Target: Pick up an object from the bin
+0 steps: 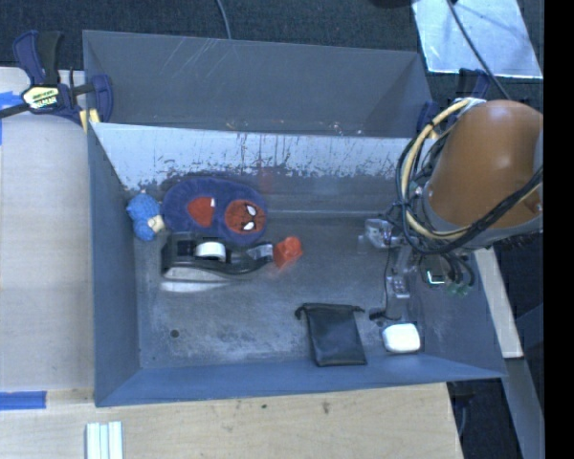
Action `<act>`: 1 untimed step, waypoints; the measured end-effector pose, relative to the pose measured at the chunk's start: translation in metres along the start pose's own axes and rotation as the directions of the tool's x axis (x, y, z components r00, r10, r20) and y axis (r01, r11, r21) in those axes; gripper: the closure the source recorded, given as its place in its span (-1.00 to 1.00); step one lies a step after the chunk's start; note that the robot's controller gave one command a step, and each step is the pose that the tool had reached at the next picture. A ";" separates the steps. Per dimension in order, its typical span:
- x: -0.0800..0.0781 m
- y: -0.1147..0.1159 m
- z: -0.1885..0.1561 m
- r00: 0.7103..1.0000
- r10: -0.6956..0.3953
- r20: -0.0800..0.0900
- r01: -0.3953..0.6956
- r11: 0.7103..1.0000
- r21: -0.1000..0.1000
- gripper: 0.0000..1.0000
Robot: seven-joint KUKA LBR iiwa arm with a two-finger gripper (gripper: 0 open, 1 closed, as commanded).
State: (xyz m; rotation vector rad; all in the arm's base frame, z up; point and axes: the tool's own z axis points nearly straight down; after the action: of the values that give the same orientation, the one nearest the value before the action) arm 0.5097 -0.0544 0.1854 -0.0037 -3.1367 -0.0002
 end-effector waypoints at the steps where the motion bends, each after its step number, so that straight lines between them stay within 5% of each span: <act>1: -0.007 0.016 0.116 0.949 -0.314 0.004 0.314 0.949 0.001 -1.00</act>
Offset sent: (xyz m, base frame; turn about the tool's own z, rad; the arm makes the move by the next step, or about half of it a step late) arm 0.0068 0.0161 -0.1140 -0.3194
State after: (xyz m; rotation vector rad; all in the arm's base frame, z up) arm 0.5162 -0.0380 0.0696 0.4961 -3.1011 -0.0015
